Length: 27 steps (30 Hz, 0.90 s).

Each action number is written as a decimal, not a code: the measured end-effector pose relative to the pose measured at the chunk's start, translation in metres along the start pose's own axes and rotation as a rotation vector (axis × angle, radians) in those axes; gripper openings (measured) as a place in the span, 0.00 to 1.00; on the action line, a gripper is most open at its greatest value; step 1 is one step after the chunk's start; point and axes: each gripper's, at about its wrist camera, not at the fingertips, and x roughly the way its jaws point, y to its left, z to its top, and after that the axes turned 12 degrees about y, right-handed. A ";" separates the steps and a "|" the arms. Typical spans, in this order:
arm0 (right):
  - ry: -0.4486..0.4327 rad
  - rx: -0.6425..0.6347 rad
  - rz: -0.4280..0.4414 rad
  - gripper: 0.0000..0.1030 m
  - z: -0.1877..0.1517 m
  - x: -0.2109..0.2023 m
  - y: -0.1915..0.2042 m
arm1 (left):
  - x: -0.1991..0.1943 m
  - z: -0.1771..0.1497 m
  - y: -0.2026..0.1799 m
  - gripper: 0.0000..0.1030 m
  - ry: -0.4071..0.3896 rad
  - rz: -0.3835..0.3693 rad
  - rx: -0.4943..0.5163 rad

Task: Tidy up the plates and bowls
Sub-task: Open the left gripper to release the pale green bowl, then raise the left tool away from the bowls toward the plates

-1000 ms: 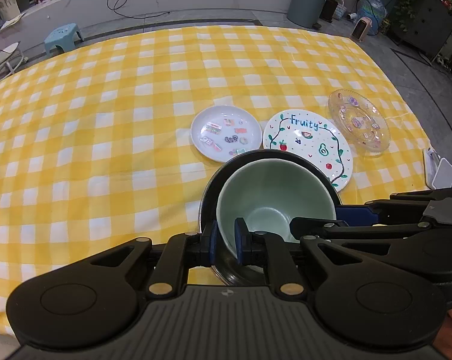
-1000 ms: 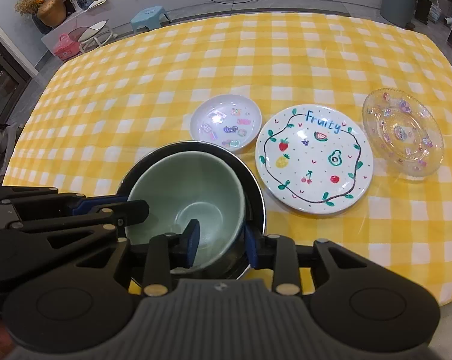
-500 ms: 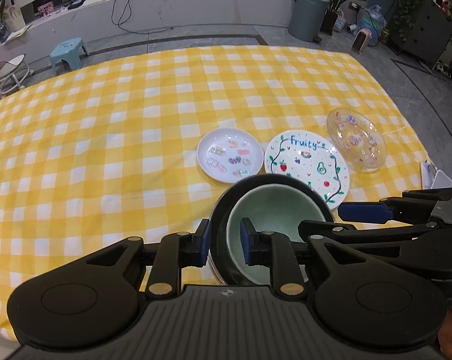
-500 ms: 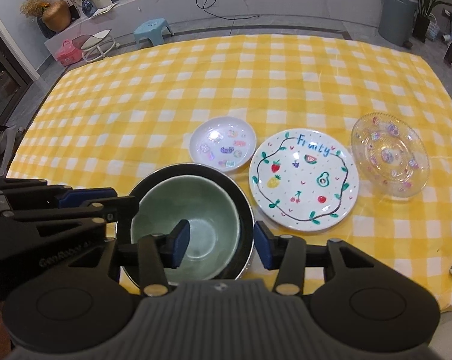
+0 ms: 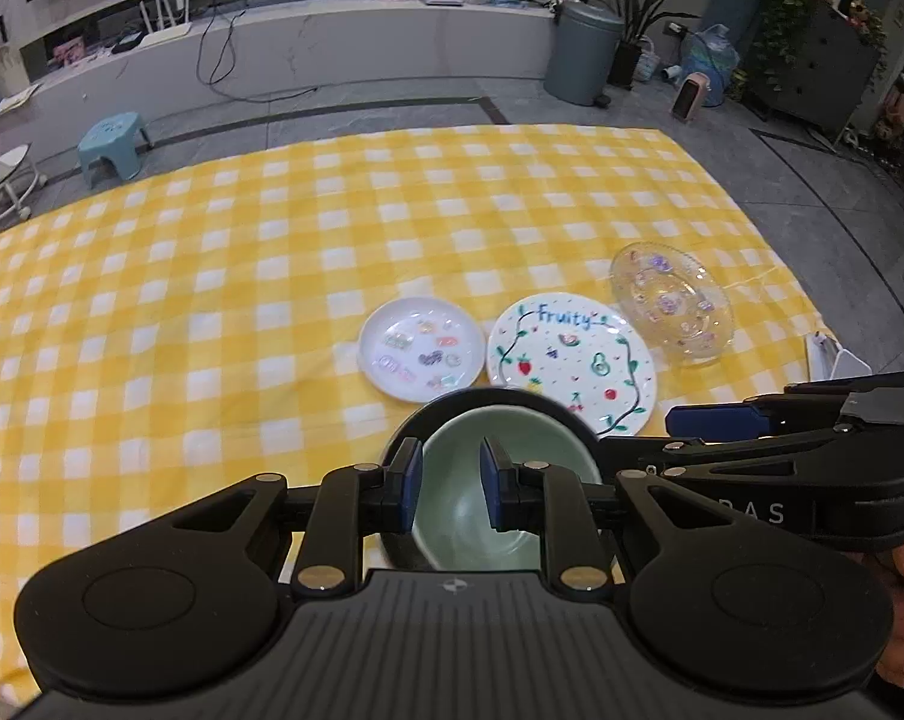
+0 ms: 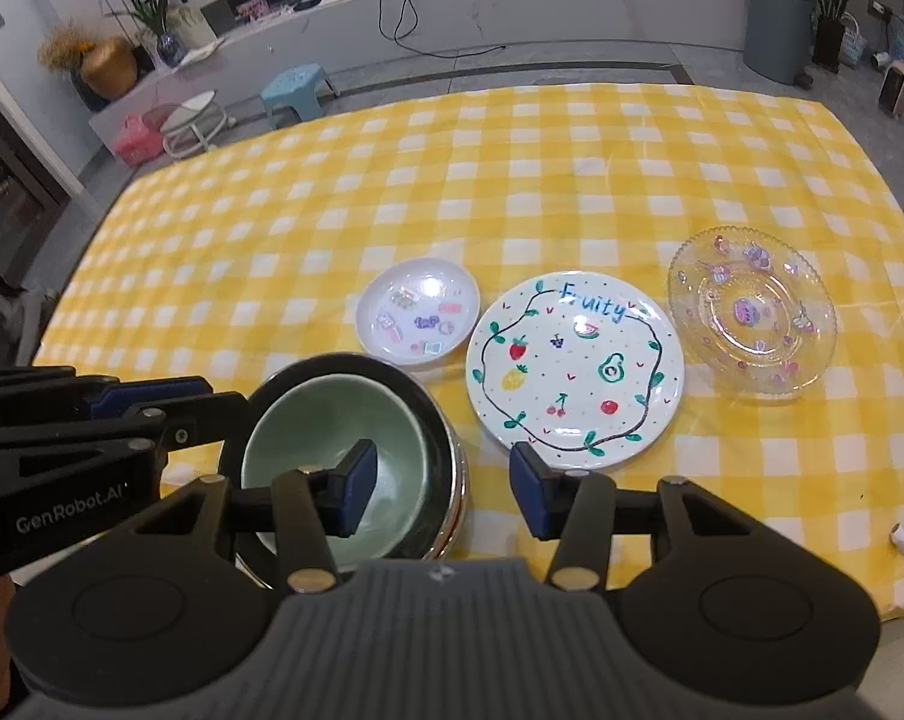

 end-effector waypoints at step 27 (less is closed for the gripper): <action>0.036 0.070 0.097 0.60 -0.006 0.034 -0.013 | 0.020 -0.014 0.005 0.60 0.015 -0.024 0.019</action>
